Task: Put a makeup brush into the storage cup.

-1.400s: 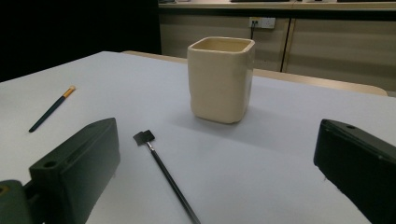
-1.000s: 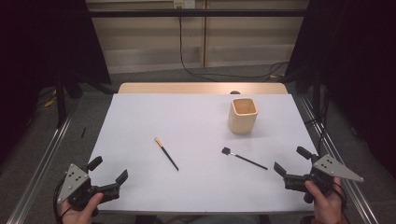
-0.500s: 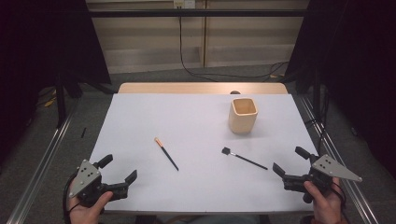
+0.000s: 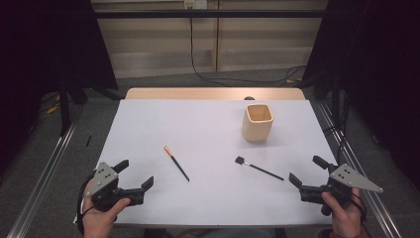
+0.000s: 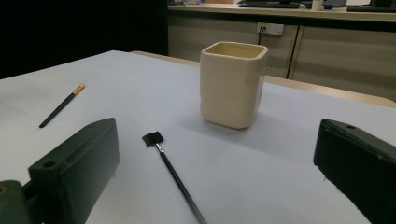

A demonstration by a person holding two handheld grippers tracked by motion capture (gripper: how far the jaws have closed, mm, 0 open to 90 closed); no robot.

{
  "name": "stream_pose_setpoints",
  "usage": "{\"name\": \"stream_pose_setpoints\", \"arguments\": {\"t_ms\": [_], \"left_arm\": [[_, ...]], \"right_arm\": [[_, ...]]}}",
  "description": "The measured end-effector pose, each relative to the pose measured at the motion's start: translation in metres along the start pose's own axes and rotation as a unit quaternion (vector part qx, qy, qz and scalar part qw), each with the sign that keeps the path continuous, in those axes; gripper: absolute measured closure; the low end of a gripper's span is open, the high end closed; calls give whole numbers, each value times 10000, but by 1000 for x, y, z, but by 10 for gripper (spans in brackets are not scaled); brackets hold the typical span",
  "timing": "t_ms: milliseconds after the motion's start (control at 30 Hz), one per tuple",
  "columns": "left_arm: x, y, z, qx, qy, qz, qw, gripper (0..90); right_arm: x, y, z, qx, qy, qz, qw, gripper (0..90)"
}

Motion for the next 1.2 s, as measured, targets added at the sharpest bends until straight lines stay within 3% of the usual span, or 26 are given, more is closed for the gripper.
{"name": "stream_pose_setpoints", "arguments": {"t_ms": [33,100,367,567,733,900,1200], "left_arm": [[5,-4,-2,-53,160,30,9999,31],[7,-7,-2,-76,227,59,9997,36],[26,-21,0,90,243,173,9995,35],[39,-23,1,-16,248,332,9991,34],[48,-25,3,-50,351,571,9977,47],[58,-28,7,-101,472,629,9969,52],[76,-25,16,-170,563,1021,9930,45]], "right_arm": [[1,0,1,4,-17,1,10000,0],[1,0,1,-35,-29,10,10000,0],[1,0,0,-1,-1,13,10000,0],[0,0,-2,45,24,3,10000,0],[0,0,-1,69,16,11,10000,0],[0,0,-1,62,24,17,10000,0],[1,1,-2,36,2,74,10000,0]]}}
Point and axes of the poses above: each handheld gripper's, and its own axes: x roughly forward along the jaws, y roughly out of its underside, z roughly to its left, the point moved 3 cm from there along x, roughly forward along the jaws, and after that the axes turned 13 degrees about x, right-handed, at the moved point
